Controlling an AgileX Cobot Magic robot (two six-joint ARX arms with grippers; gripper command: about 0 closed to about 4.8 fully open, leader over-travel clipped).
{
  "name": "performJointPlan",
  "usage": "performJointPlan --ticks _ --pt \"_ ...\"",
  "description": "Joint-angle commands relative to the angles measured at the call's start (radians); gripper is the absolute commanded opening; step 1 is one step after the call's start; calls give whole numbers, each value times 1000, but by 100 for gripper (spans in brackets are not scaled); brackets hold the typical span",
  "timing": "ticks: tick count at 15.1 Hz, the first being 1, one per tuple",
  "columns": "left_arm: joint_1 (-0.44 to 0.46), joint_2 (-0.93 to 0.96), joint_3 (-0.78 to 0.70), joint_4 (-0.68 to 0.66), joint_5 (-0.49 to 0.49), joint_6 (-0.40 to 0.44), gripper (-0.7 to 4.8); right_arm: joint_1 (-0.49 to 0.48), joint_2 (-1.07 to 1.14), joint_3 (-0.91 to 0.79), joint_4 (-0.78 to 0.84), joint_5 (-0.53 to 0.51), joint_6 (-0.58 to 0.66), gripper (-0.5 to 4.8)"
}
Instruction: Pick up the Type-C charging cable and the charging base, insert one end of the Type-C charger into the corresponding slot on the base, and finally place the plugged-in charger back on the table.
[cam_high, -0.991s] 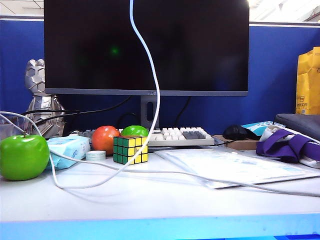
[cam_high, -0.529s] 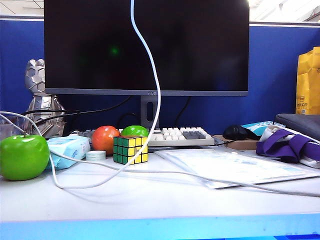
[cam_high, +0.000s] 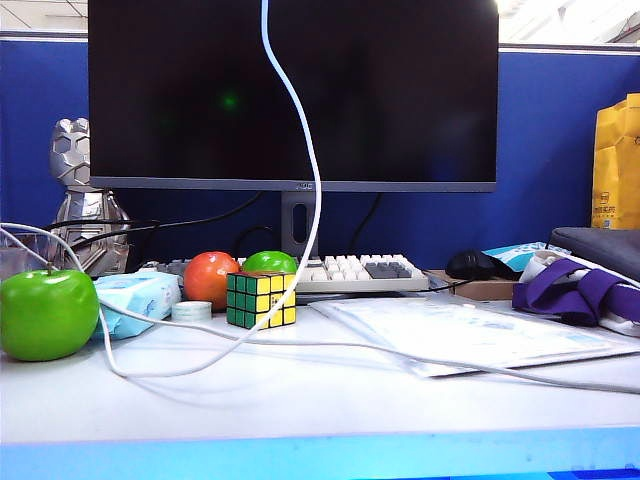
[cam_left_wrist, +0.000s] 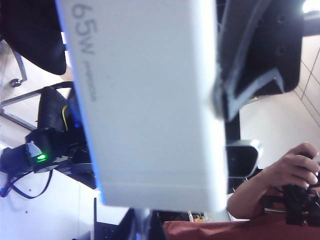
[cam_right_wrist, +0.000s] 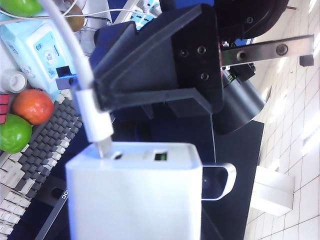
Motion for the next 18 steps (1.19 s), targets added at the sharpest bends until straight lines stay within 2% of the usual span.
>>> performJointPlan --ticks 1,5,12,18 --pt "-1 -7 4 61 -11 -50 -6 2 -5 5 16 -7 0 -4" --pt "-1 -7 4 123 -30 -111 -6 2 -5 5 14 -8 0 -4" --pt "-1 -7 4 128 -55 -127 -6 2 -5 5 -29 -8 -72 -4" --pt "-1 -7 4 132 -75 -128 -6 2 -5 5 -30 -8 -74 -4"
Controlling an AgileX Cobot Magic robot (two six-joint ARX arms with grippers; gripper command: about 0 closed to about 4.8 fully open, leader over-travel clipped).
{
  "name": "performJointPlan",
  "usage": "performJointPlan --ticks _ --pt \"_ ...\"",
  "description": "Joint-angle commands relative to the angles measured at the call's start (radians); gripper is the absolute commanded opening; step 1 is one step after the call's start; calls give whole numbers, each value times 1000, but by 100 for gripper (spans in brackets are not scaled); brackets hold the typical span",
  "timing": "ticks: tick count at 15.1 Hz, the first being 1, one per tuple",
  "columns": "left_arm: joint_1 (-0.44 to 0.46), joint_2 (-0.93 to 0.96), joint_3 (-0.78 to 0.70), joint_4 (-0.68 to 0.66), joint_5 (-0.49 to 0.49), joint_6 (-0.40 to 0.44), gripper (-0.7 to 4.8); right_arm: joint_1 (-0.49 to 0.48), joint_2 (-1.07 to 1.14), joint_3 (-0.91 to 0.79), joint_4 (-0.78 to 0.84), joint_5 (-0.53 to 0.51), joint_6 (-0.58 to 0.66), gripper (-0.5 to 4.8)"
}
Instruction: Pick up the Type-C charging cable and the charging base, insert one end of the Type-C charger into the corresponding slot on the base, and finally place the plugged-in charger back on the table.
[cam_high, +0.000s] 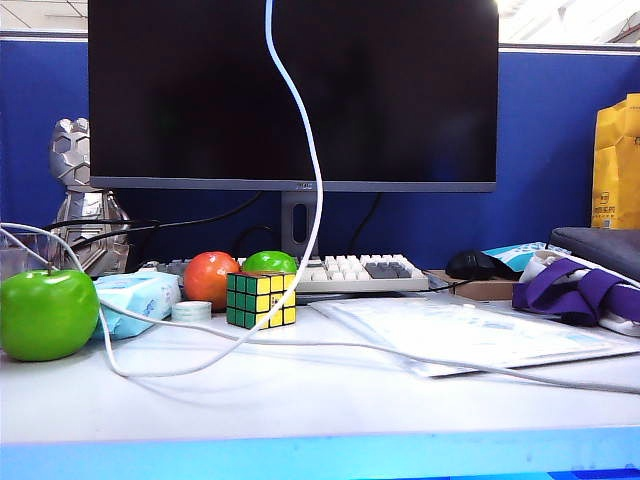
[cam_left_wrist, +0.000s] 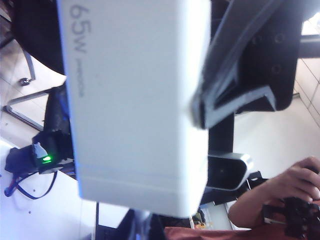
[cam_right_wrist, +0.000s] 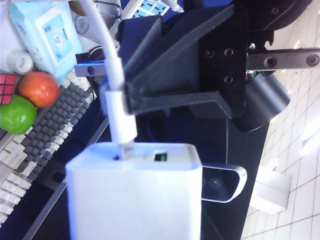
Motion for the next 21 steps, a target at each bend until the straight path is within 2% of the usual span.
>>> performJointPlan --ticks 1,6,9,21 --pt "0 -6 4 28 -24 3 -6 5 -5 5 5 -34 0 -4" --pt "0 -6 4 28 -25 3 -6 5 -5 5 32 -41 35 -4" --pt "0 -6 4 28 -29 1 -6 5 -5 5 32 -82 34 -4" --pt "0 -6 3 145 -59 -140 -6 5 -5 5 71 -33 34 -4"
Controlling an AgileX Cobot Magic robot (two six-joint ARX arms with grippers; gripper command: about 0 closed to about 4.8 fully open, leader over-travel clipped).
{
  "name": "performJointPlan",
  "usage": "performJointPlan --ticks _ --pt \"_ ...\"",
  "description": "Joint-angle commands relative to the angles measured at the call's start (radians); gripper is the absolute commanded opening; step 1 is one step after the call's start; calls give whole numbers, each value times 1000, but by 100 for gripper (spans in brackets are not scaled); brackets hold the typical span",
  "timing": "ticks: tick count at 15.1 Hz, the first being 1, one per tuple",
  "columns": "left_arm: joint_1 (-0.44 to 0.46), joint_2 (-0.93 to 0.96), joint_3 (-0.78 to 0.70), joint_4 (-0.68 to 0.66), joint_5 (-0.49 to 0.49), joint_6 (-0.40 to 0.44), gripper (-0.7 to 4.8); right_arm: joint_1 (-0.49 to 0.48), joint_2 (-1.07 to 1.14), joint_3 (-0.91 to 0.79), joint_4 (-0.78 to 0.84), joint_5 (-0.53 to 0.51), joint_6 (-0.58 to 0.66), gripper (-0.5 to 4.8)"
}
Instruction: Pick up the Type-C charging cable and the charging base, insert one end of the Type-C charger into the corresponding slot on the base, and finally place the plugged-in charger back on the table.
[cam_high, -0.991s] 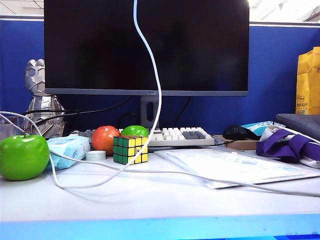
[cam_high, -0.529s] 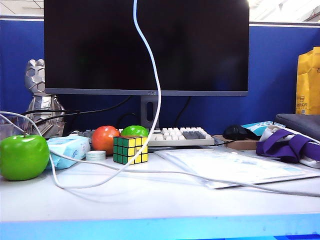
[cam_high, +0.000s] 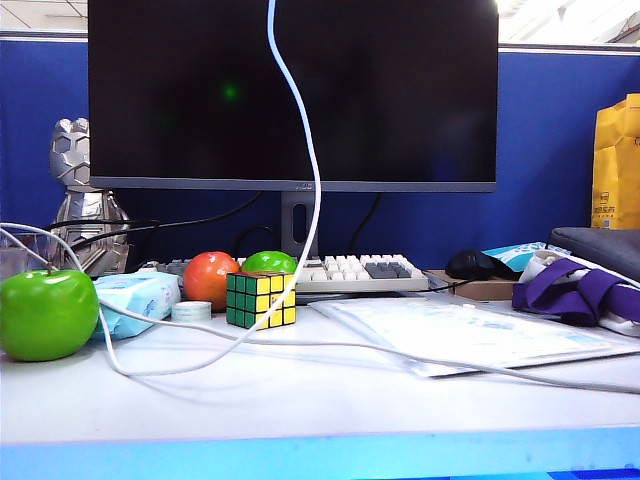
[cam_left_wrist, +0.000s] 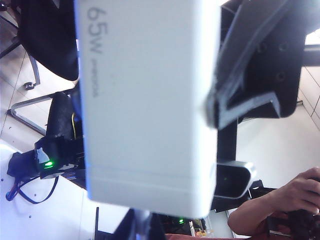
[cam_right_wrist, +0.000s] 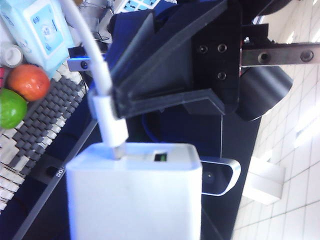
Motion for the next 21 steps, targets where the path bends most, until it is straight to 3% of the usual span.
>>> performJointPlan --ticks 1,5,9,13,16,21 --pt "0 -2 3 58 -45 -49 -6 7 -5 5 39 -39 8 -4" --pt "0 -2 3 72 -48 -69 -6 7 -5 5 44 -59 7 -4" --pt "0 -2 3 82 -48 -78 -6 7 -5 5 43 -165 0 -4" --pt "0 -2 3 82 -48 -79 -6 7 -4 5 43 -163 16 -4" --pt "0 -2 3 85 -67 -95 -6 7 -3 5 45 -82 50 -4" --pt "0 -2 3 85 -41 -95 -6 7 -4 5 41 -135 0 -4"
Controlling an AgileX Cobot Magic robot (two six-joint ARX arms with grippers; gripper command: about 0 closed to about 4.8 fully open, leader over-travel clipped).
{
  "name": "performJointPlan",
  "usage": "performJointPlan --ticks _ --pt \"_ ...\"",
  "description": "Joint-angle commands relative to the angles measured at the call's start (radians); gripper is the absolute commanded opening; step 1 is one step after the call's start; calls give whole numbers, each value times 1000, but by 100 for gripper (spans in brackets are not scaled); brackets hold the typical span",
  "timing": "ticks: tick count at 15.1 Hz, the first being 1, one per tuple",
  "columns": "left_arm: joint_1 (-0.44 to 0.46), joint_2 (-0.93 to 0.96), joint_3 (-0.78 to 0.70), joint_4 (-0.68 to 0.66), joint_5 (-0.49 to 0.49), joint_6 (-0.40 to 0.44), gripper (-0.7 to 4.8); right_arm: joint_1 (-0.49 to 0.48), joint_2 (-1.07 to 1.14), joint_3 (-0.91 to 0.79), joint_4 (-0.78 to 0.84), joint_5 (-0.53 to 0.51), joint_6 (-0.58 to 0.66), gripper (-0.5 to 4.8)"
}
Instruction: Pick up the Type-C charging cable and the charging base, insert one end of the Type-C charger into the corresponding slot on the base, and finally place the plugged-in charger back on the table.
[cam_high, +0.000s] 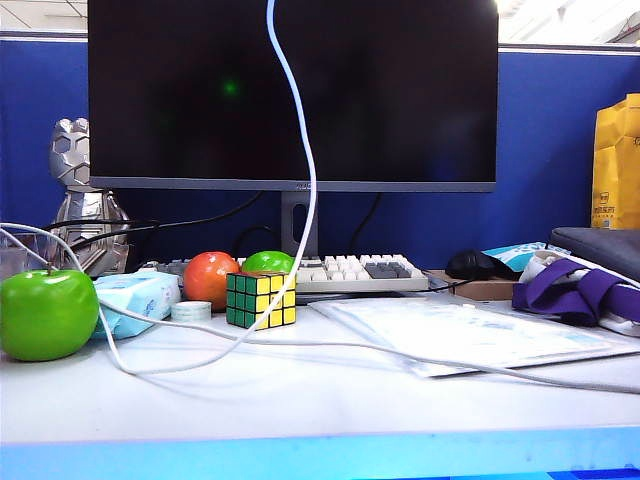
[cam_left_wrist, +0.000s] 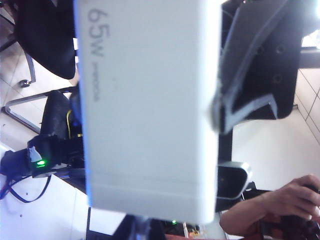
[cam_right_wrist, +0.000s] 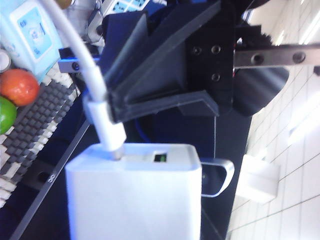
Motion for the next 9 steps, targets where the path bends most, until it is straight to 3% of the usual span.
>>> performJointPlan --ticks 1,9 --pt "0 2 3 22 -36 -1 -6 12 -7 5 10 -89 -31 -4" --pt "16 2 2 23 2 5 -6 11 -13 5 3 -116 -45 -4"
